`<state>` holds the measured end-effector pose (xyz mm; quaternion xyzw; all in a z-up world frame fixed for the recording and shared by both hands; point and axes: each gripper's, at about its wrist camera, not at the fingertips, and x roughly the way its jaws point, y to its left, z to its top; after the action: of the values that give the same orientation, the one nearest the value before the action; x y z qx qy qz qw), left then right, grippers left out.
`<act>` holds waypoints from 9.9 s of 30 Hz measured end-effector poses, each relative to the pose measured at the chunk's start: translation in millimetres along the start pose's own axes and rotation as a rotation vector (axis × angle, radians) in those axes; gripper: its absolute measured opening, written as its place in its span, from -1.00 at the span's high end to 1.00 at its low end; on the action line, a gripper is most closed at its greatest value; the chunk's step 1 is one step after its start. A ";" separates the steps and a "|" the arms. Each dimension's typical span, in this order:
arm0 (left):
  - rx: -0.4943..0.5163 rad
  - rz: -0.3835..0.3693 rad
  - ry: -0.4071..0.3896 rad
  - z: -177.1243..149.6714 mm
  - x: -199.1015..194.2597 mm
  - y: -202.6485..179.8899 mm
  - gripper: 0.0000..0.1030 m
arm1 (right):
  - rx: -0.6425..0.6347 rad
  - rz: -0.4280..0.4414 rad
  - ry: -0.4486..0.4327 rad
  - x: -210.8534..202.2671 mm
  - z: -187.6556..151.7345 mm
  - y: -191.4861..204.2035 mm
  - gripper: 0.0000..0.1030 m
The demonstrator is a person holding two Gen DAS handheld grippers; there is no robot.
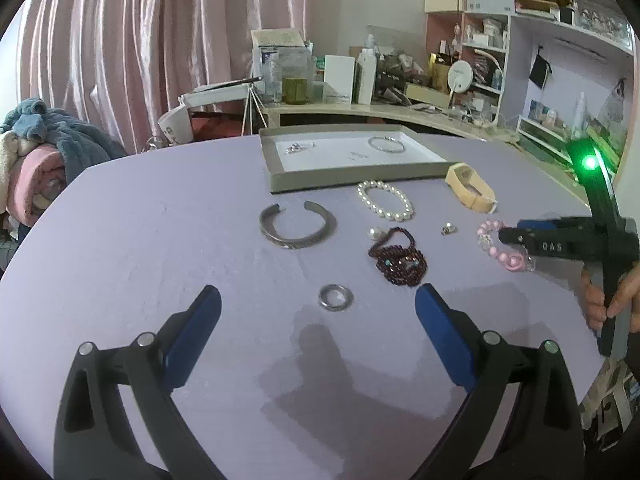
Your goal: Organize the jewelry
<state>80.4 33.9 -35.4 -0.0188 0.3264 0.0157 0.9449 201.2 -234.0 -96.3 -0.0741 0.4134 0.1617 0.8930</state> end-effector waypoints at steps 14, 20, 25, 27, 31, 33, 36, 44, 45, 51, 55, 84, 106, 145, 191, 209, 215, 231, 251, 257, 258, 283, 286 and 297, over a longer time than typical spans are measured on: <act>-0.023 -0.015 0.084 4.7 27.3 -5.5 -0.88 | 0.009 0.041 -0.009 -4.9 -3.9 0.7 0.53; -0.023 -0.007 0.160 7.8 45.3 -7.4 -0.59 | 0.049 0.072 -0.012 -8.6 -2.9 -5.5 0.53; -0.044 -0.003 0.216 8.3 56.8 -5.6 -0.39 | 0.062 0.092 -0.010 -9.3 -0.4 -6.2 0.53; -0.050 0.002 0.226 10.6 58.5 -6.1 -0.33 | 0.062 0.098 -0.010 -9.8 -0.1 -4.8 0.53; -0.045 0.012 0.230 12.8 58.9 -11.0 -0.01 | 0.061 0.108 -0.008 -10.9 -0.7 -2.6 0.53; -0.032 0.026 0.228 12.6 58.7 -14.8 0.27 | 0.060 0.108 -0.008 -11.1 -0.8 -1.9 0.53; -0.028 0.021 0.222 12.5 57.1 -17.6 0.58 | 0.064 0.111 -0.012 -12.1 -0.8 -2.0 0.53; -0.061 -0.004 0.196 17.4 46.2 -10.8 0.58 | 0.045 0.151 -0.080 -40.6 4.9 2.6 0.53; -0.062 -0.006 0.186 19.7 42.1 -9.8 0.58 | 0.044 0.158 -0.087 -44.0 6.1 2.8 0.53; -0.078 -0.010 0.129 33.9 21.2 -3.6 0.58 | 0.030 0.191 -0.142 -66.7 13.5 9.1 0.53; -0.087 -0.012 0.090 45.4 9.7 1.1 0.58 | 0.025 0.191 -0.172 -77.6 19.2 10.7 0.53; -0.101 -0.005 -0.034 89.5 -12.6 16.9 0.58 | 0.008 0.166 -0.292 -95.8 90.0 20.2 0.53; -0.069 -0.023 -0.051 194.5 93.4 27.0 0.58 | 0.109 0.143 -0.029 87.4 196.7 19.0 0.08; -0.138 0.006 0.061 208.2 177.5 34.3 -0.03 | 0.069 0.159 -0.242 -0.2 145.1 -19.6 -0.15; -0.227 0.060 -0.139 68.4 -63.4 76.7 -0.74 | -0.083 0.088 -0.009 17.3 20.6 85.0 0.56; -0.099 -0.107 0.127 38.6 36.2 -28.4 -0.74 | 0.038 0.128 -0.091 -28.2 17.8 33.1 0.60; -0.048 -0.068 0.206 33.0 71.5 -56.2 -0.62 | 0.066 0.141 -0.114 -36.0 17.4 19.8 0.60; -0.014 -0.087 0.234 34.0 84.3 -71.5 0.84 | 0.091 0.179 -0.130 -43.6 15.0 13.2 0.60; -0.033 -0.114 -0.038 119.8 -25.0 -26.3 0.86 | 0.082 0.193 -0.273 -92.0 46.7 17.4 0.60; -0.052 -0.084 -0.091 143.2 -39.7 -15.5 0.86 | 0.078 0.200 -0.294 -95.2 55.4 17.4 0.60; -0.055 -0.082 -0.095 144.7 -41.3 -14.1 0.87 | 0.077 0.200 -0.296 -95.4 56.1 17.4 0.60; -0.052 -0.026 -0.126 225.2 11.8 -6.5 0.87 | 0.086 0.197 -0.336 -70.3 105.6 9.1 0.60; -0.070 -0.022 -0.116 235.8 35.0 -0.4 0.87 | 0.095 0.202 -0.339 -58.8 117.8 6.0 0.60; -0.076 0.013 -0.044 247.6 126.1 15.8 0.87 | 0.098 0.203 -0.311 -13.7 143.8 2.5 0.60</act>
<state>331.4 63.2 81.1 -0.0524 0.3050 0.0346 0.9503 294.7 -196.6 7.3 0.0377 0.2832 0.2403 0.9277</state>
